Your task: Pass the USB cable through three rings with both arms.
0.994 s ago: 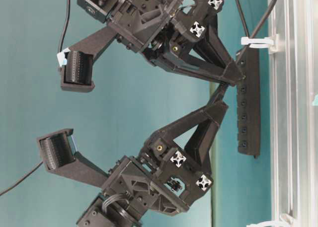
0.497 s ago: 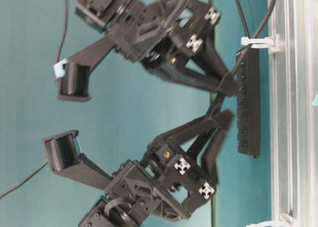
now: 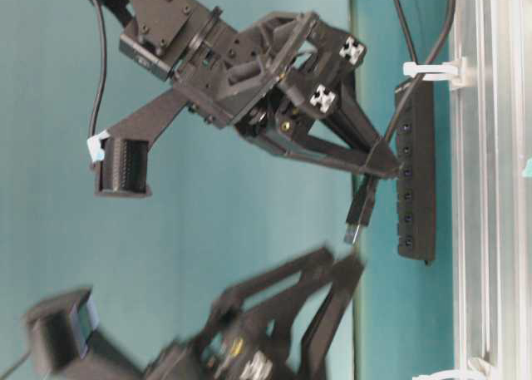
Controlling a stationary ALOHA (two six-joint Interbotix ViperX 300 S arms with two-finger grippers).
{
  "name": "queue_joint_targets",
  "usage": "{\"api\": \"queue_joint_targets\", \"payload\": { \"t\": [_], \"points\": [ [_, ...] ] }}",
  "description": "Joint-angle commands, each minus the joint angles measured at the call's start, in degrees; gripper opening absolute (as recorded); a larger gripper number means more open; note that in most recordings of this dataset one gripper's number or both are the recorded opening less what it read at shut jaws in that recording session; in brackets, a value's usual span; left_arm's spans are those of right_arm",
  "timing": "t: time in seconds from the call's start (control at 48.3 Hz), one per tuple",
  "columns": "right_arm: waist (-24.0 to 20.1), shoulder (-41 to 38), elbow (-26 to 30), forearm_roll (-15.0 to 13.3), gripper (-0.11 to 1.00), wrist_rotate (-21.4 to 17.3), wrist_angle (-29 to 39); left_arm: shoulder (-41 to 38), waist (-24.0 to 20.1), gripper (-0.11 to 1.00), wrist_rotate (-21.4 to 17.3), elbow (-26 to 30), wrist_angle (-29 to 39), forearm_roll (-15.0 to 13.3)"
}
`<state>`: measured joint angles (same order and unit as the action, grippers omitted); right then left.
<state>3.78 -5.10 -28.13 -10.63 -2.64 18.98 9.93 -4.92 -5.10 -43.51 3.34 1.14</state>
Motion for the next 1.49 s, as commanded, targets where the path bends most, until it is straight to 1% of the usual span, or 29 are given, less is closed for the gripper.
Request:
{"api": "queue_joint_targets", "payload": {
  "t": [0.0,0.124,0.331,0.642,0.912,0.994,1.181,1.243,1.471],
  "points": [
    [-0.18,0.00,1.67,0.00,-0.08,0.18,-0.88,4.22,0.00,0.86,-0.09,-0.62,1.76,0.09],
    [-0.35,-0.26,2.81,0.18,-0.08,0.18,-0.53,7.47,-0.09,0.86,0.00,-2.37,3.25,0.09],
    [-0.79,-1.14,4.31,0.18,-0.08,0.18,1.85,10.90,-0.09,0.86,0.09,-5.10,3.52,0.09],
    [-1.32,-3.43,7.65,0.18,-0.08,0.09,3.78,11.51,-0.18,0.86,0.09,-5.45,3.96,0.09],
    [-2.29,-6.86,11.69,2.99,-0.08,0.09,7.65,14.33,-0.18,0.86,0.35,-7.03,7.21,0.09],
    [-2.46,-7.38,12.39,3.60,-0.08,0.09,8.09,15.82,-0.44,0.86,1.14,-7.73,8.79,0.09],
    [-2.55,-7.91,13.01,4.92,-0.08,0.09,8.88,19.78,-0.44,0.86,4.48,-10.55,11.87,0.09],
    [-2.55,-8.44,13.18,4.92,-0.08,0.26,9.67,21.36,-0.53,0.85,5.36,-11.51,12.92,0.09],
    [-2.72,-11.34,15.73,5.19,-0.08,0.35,12.22,25.22,-0.53,0.85,5.89,-13.62,17.49,0.09]
  ]
}}
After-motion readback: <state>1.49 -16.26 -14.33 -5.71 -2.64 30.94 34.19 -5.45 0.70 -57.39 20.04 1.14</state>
